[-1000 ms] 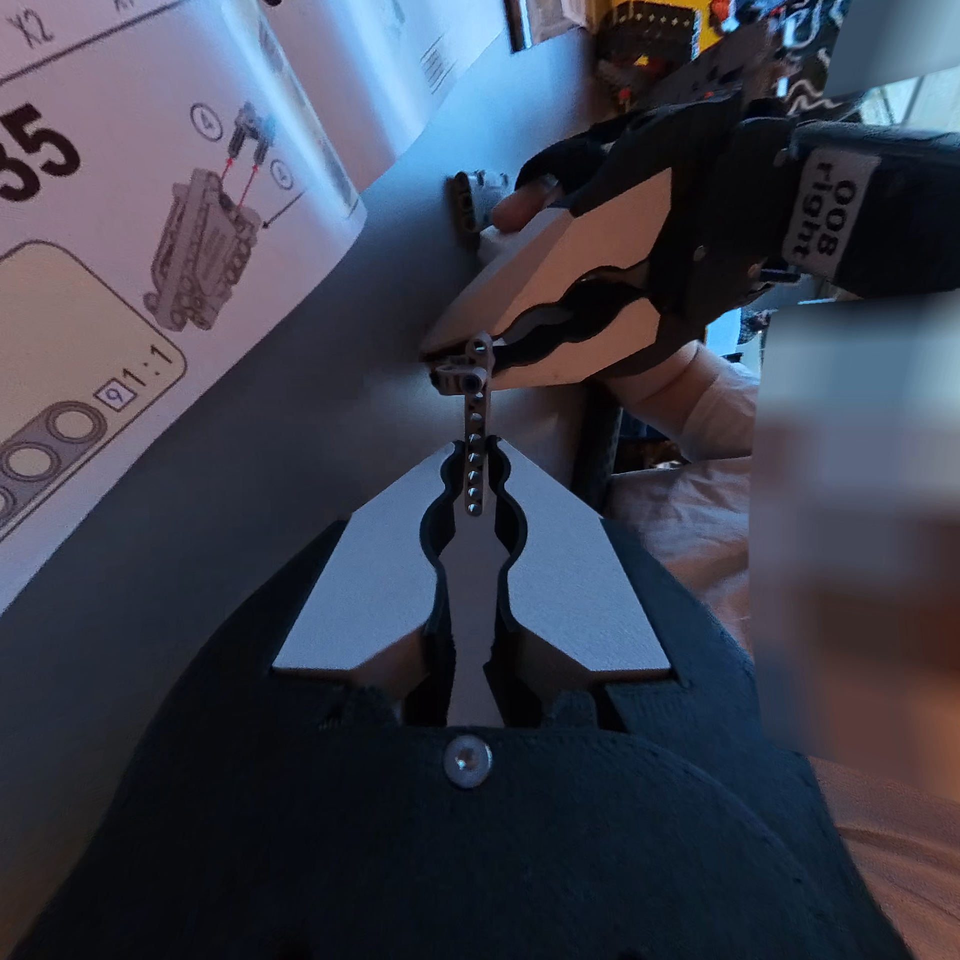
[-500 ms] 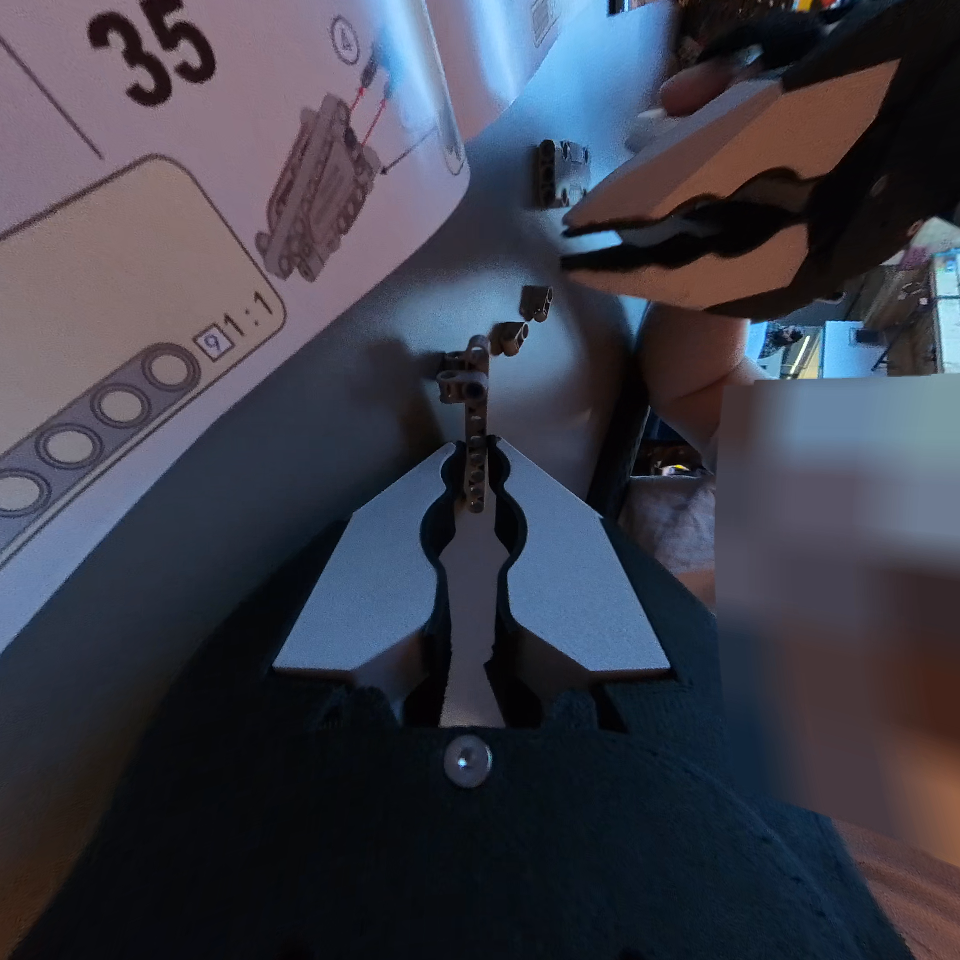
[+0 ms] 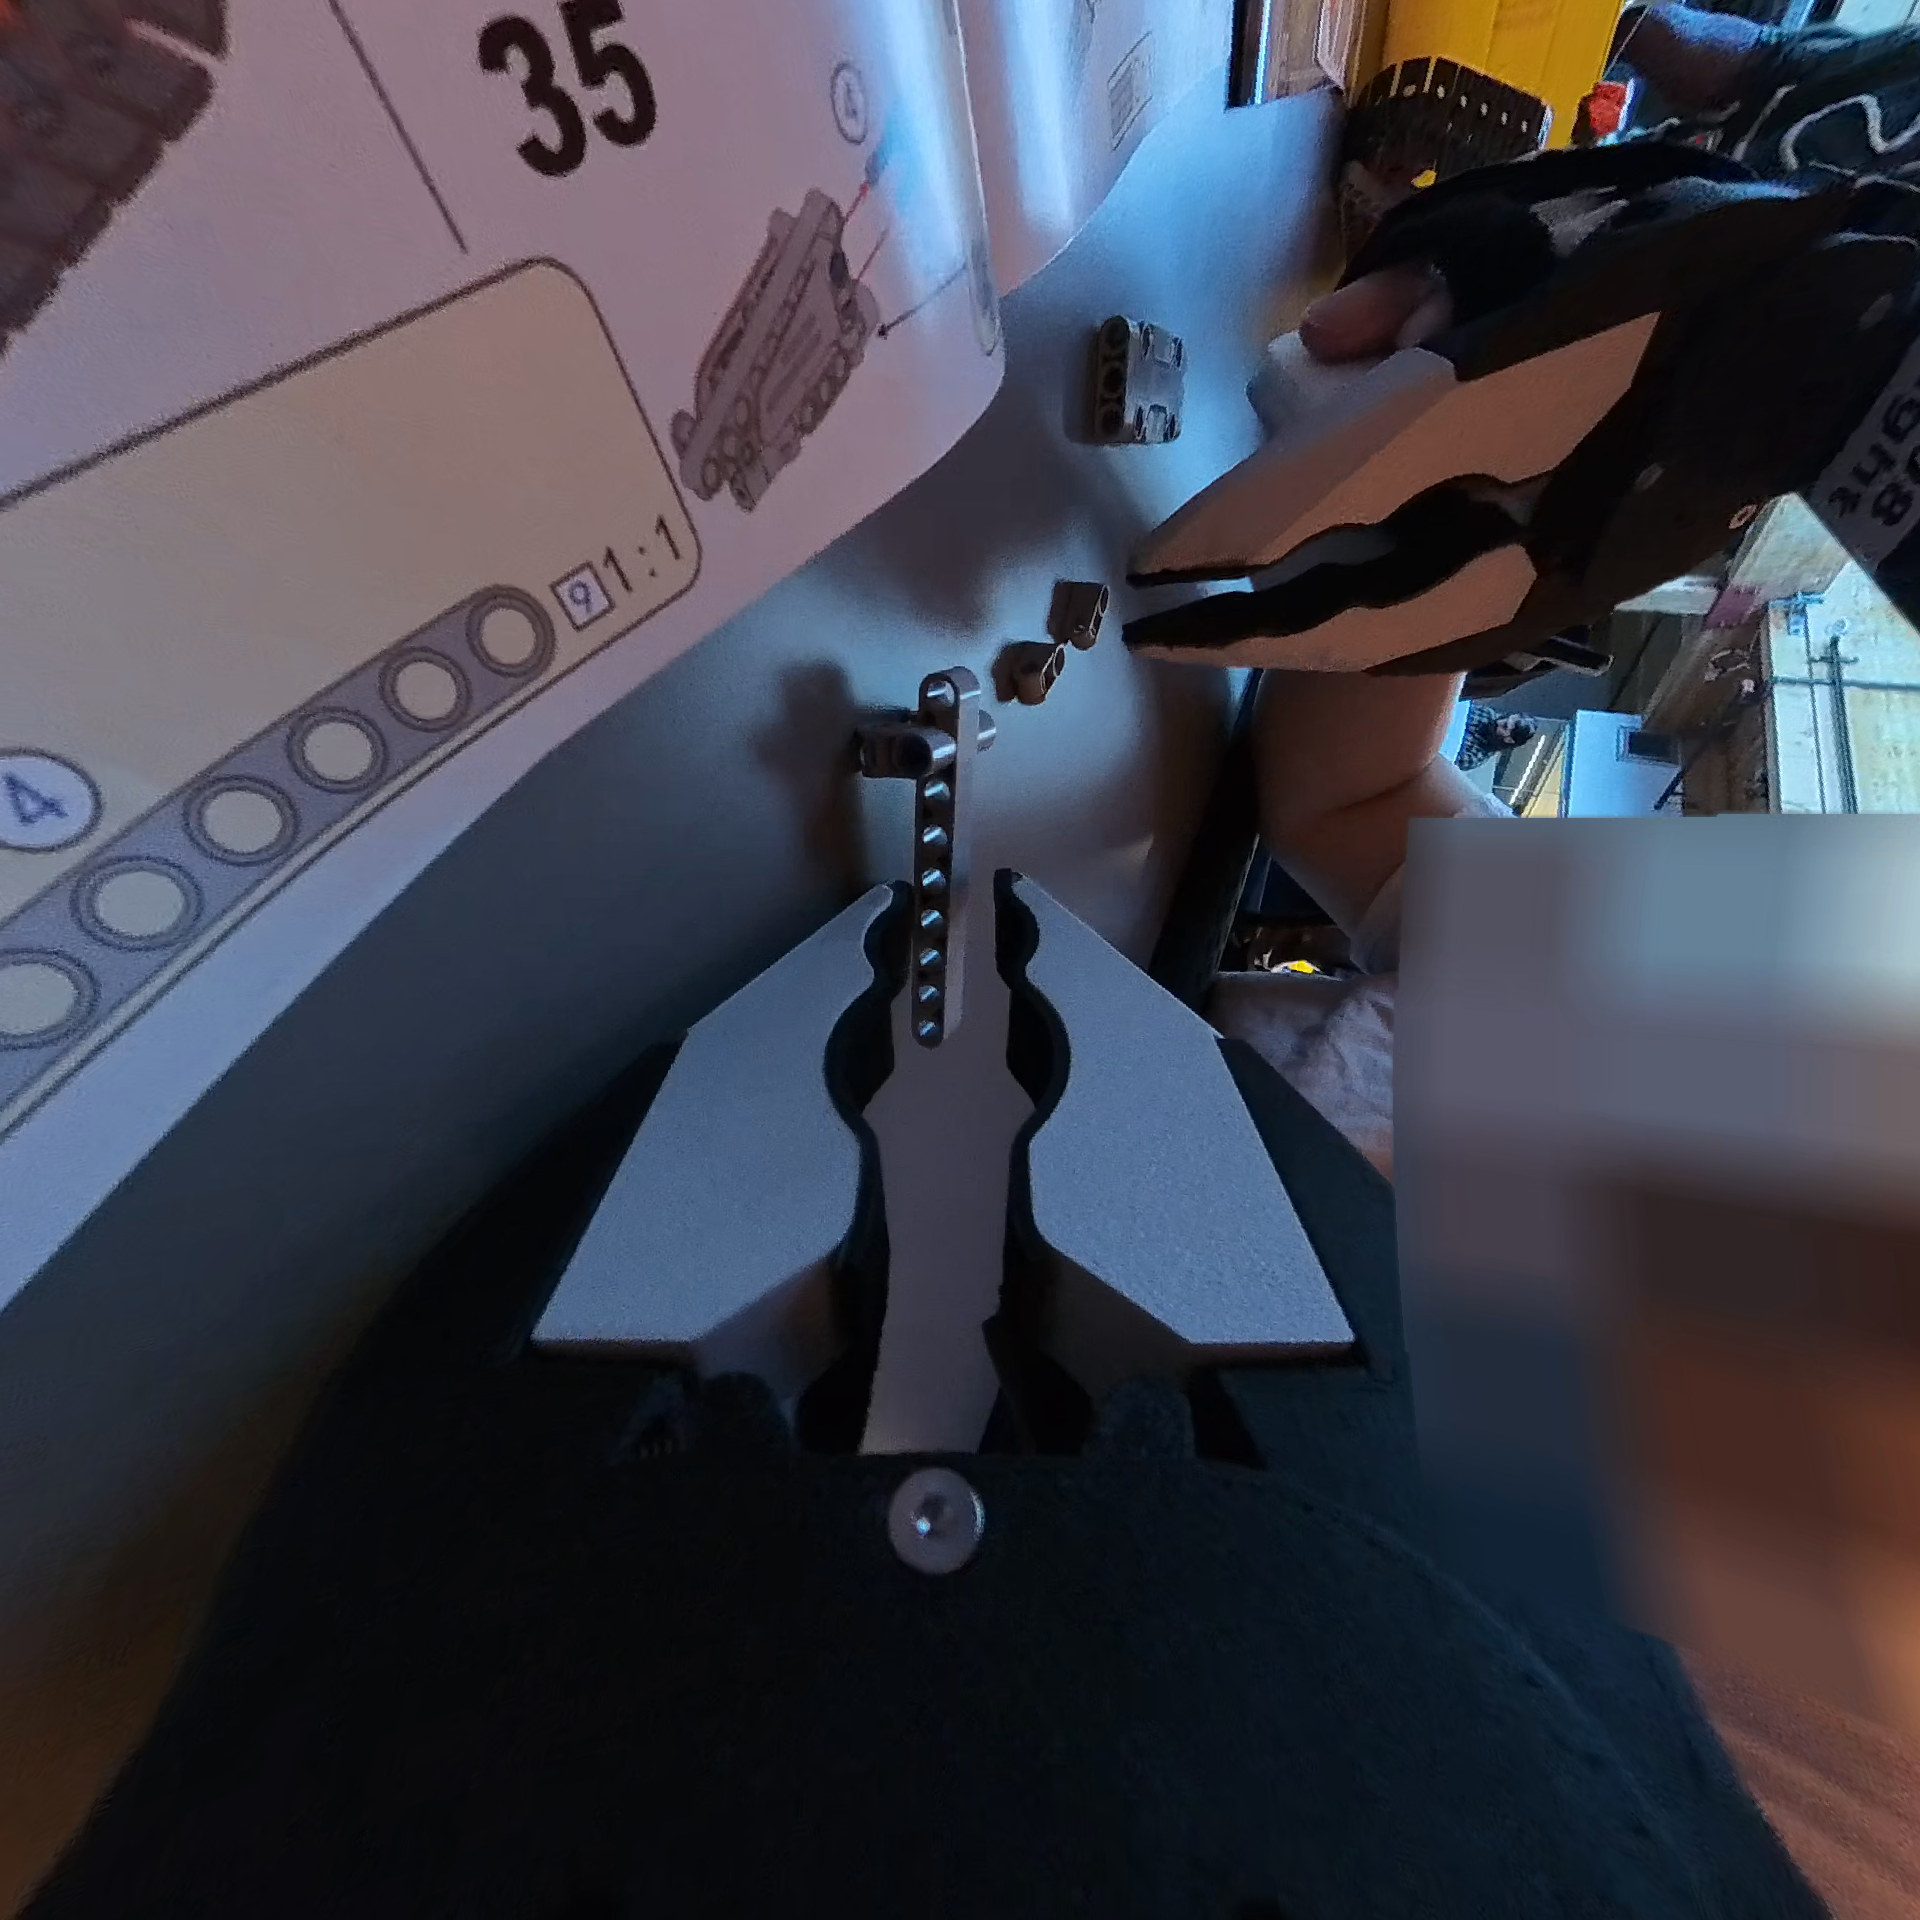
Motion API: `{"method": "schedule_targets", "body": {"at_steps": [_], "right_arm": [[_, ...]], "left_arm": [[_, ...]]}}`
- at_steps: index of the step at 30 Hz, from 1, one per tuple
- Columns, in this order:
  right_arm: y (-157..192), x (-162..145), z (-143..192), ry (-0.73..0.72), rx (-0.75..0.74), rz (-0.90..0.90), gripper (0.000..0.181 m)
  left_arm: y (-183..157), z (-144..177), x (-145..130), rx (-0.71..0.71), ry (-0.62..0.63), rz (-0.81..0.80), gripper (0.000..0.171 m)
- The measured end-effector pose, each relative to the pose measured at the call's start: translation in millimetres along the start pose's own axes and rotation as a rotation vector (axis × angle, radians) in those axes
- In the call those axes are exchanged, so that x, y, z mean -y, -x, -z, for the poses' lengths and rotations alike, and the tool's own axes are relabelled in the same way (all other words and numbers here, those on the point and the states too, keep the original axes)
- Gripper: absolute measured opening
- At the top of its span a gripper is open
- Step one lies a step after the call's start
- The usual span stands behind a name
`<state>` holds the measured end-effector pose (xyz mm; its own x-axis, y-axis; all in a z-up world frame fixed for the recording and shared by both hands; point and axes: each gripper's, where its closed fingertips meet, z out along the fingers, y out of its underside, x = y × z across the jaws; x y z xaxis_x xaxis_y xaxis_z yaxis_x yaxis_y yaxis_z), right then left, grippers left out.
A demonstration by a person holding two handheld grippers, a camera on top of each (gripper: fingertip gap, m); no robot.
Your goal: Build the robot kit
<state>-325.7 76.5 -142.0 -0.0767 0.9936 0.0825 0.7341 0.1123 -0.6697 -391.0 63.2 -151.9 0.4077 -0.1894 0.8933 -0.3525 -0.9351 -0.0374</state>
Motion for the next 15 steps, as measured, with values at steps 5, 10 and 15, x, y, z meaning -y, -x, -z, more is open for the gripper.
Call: {"method": "schedule_targets", "body": {"at_steps": [5,10,15], "right_arm": [[3.7,2.7,-1.7,0.000,0.008,0.018,0.015],[3.8,8.8,2.8,-0.030,0.010,0.015,0.015],[3.0,10.4,5.9,-0.031,-0.001,0.024,0.015]], "left_arm": [[0.9,2.9,0.1,0.046,-0.006,-0.007,0.017],[-0.6,4.7,5.9,0.209,-0.034,-0.088,0.028],[-3.5,8.0,5.9,0.357,-0.035,-0.163,0.051]]}}
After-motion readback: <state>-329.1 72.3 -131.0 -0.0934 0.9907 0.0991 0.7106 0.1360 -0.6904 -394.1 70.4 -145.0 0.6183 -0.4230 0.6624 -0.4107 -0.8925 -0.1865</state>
